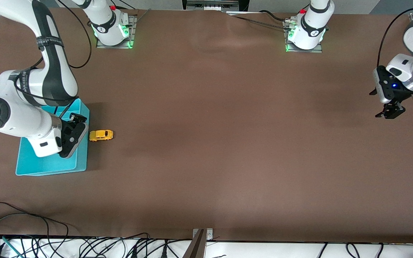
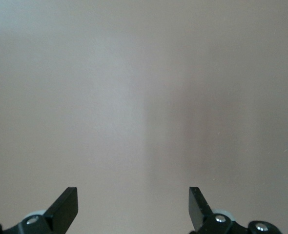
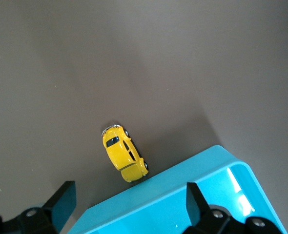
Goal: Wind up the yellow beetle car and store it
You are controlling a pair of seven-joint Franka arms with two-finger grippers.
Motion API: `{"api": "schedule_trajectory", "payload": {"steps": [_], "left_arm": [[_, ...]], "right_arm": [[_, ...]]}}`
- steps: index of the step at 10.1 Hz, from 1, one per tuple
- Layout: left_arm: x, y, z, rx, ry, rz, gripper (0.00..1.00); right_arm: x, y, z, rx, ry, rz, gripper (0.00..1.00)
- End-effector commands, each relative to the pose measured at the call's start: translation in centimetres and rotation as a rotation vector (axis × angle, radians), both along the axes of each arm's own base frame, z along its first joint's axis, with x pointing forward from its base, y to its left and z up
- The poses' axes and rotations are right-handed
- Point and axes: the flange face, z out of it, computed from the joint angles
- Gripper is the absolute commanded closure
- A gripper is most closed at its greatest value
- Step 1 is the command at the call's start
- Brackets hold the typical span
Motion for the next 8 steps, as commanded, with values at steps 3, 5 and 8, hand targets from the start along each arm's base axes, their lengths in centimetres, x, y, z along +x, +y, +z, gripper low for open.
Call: {"api": "schedule_trajectory", "payload": {"steps": [3, 5, 8], "left_arm": [[-0.4, -1.9, 10.7, -0.001, 0.086, 0.302, 0.00], [-1.2, -3.8, 15.4, 0.017, 0.121, 0.452, 0.00], [-2.2, -7.3, 20.5, 0.095, 0.116, 0.767, 0.00]], "right_arm": [[-2.6, 1.1, -5.6, 0.048, -0.031, 0.314, 0.00], [-4.2, 1.6, -8.5, 0.051, -0.040, 0.332, 0.00], [-6.1, 1.2, -11.9, 0.049, -0.069, 0.381, 0.00]]}}
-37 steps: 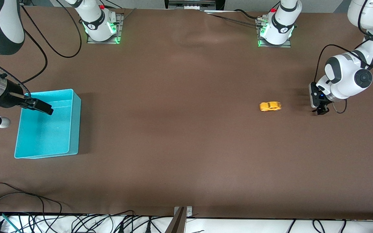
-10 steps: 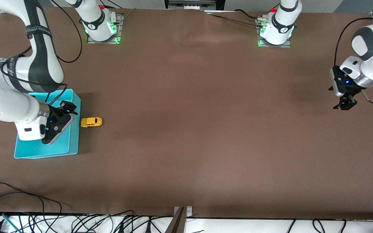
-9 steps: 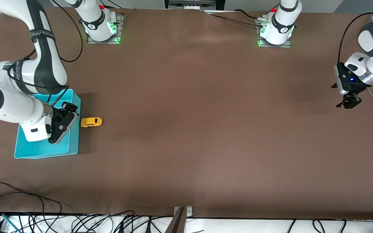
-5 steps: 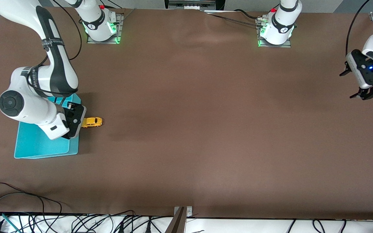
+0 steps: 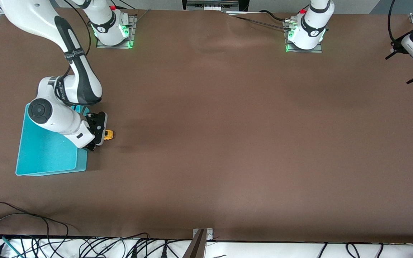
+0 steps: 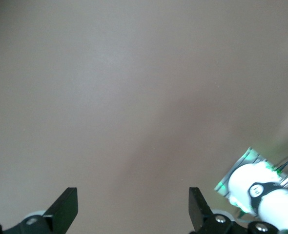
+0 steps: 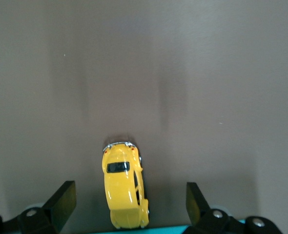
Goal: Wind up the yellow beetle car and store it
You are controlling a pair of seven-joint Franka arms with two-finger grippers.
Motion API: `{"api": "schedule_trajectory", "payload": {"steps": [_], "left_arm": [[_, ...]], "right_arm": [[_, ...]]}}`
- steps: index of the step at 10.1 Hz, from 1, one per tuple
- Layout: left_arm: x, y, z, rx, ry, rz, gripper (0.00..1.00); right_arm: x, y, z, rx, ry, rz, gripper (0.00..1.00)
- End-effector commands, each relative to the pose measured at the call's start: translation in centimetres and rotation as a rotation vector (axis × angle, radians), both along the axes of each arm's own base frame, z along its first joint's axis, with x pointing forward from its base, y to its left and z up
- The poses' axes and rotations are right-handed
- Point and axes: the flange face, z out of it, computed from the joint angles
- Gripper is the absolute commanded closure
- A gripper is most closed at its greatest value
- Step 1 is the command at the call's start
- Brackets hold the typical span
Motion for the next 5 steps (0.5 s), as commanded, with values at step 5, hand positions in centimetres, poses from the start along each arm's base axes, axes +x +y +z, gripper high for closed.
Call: {"api": "schedule_trajectory", "payload": {"steps": [5], "left_arm": [[0.1, -4.7, 3.7, 0.090, 0.010, 0.556, 0.00]], "right_arm": [[-3.4, -1.6, -4.1, 0.009, -0.065, 0.098, 0.00]]}}
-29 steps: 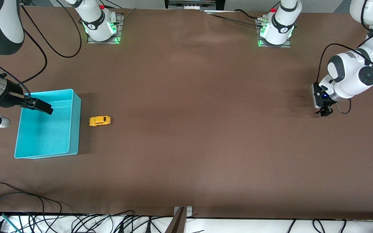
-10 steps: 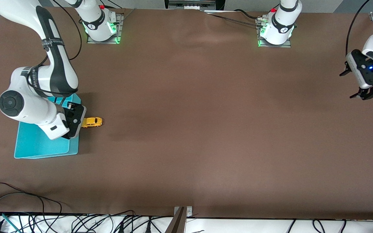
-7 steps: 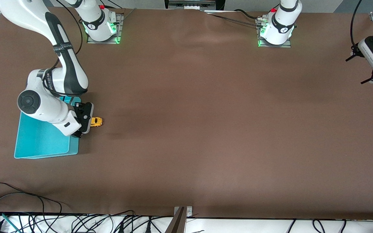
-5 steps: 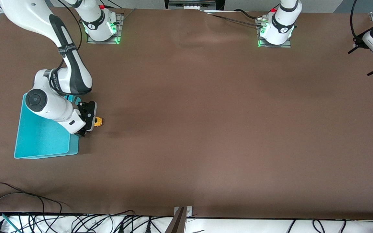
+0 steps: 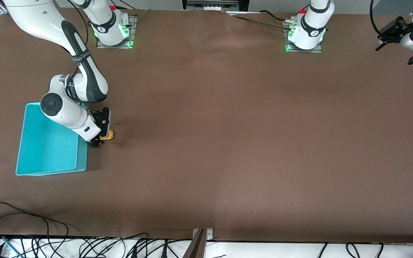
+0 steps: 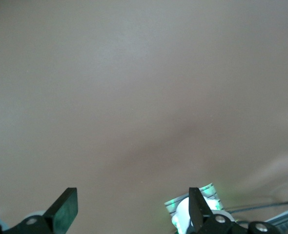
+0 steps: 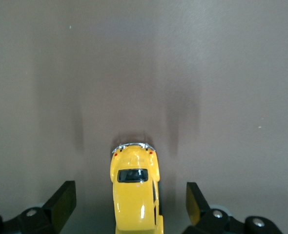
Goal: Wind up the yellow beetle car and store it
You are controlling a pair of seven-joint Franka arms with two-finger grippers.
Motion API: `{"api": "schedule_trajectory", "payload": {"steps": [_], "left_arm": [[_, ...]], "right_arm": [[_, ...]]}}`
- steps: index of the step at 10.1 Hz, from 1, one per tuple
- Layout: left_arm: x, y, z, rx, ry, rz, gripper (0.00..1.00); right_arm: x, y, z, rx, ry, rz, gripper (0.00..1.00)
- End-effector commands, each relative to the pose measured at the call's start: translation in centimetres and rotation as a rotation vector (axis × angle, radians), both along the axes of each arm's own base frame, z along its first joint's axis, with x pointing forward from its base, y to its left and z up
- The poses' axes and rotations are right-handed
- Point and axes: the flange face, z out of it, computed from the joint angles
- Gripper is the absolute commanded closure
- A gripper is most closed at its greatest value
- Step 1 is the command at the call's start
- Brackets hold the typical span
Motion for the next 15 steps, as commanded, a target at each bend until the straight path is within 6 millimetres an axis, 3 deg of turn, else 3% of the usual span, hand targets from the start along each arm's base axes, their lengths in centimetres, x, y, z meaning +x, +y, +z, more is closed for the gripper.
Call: {"api": "schedule_trajectory", "payload": {"steps": [1, 5, 6, 7, 8, 11, 13, 15], "left_arm": [[1.2, -0.7, 1.6, -0.037, -0.002, 0.124, 0.00], [2.0, -0.6, 1.6, -0.031, -0.005, 0.252, 0.00], [2.0, -1.1, 1.6, -0.023, -0.004, 0.312, 0.00], [1.9, -1.2, 1.7, -0.023, -0.005, 0.318, 0.00], [1.9, -1.2, 1.7, -0.024, -0.004, 0.321, 0.00], [2.0, -1.9, 1.5, -0.022, 0.009, 0.322, 0.00], [2.1, -2.5, 1.7, -0.021, 0.003, 0.310, 0.00], [2.2, -3.2, 1.5, -0.018, 0.007, 0.307, 0.00]], "right_arm": [[-0.7, -0.9, -0.5, 0.004, -0.025, 0.027, 0.00], [-1.4, -1.7, -2.1, 0.003, -0.039, 0.030, 0.03], [-1.4, -1.7, -2.1, 0.003, -0.046, 0.033, 0.31], [-1.4, -1.7, -2.1, 0.003, -0.046, 0.033, 0.72], [-1.2, -1.7, -1.8, 0.003, -0.052, 0.033, 0.97], [-0.4, -0.9, 0.5, 0.013, -0.089, 0.017, 1.00], [0.0, 1.8, 5.0, 0.035, -0.095, -0.021, 1.00], [1.3, 2.6, 10.3, 0.038, -0.063, -0.084, 1.00]]}}
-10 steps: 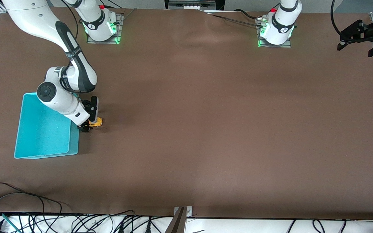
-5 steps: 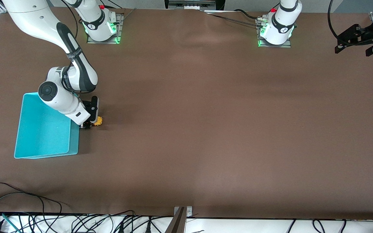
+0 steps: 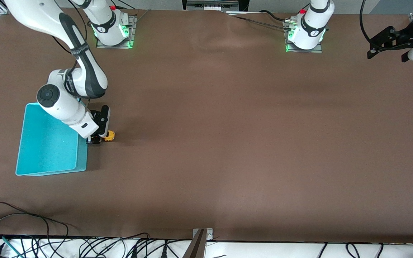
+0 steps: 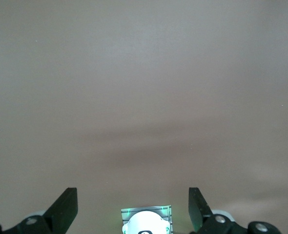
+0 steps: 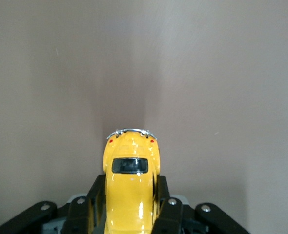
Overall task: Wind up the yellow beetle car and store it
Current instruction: 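Lift the car with the right gripper and lower it into the bin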
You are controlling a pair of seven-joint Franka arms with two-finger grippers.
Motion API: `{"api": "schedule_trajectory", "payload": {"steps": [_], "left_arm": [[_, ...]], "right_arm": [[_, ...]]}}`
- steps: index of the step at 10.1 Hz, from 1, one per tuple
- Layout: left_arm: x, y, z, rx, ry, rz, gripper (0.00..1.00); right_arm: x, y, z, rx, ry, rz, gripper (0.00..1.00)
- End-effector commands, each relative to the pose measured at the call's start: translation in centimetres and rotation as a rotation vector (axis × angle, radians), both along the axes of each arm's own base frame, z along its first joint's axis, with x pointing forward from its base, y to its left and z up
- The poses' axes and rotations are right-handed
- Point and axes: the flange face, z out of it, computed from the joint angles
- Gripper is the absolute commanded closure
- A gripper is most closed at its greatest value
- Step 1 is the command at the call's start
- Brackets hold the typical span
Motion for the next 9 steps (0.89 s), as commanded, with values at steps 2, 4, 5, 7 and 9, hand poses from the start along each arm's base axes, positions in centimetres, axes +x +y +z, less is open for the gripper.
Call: {"api": "schedule_trajectory", "payload": {"steps": [2, 4, 5, 7, 9], "left_arm": [[0.4, -0.7, 0.5, -0.014, 0.011, 0.025, 0.00], [0.4, -1.0, 0.6, -0.013, 0.010, 0.022, 0.00], [0.4, -0.9, 0.5, -0.013, 0.011, 0.024, 0.00], [0.5, -0.2, 0.1, -0.017, 0.016, 0.044, 0.00], [0.5, -0.1, -0.2, -0.030, 0.014, 0.051, 0.00]], "right_arm": [[2.0, -2.0, 8.8, 0.002, 0.024, -0.087, 1.00], [2.5, -9.2, 9.8, -0.026, 0.047, -0.192, 1.00], [2.0, -12.1, 9.3, -0.036, 0.057, -0.240, 1.00], [0.5, -16.5, 7.0, -0.051, 0.072, -0.320, 1.00], [-1.7, -18.5, 3.5, -0.063, 0.036, -0.354, 1.00]]}}
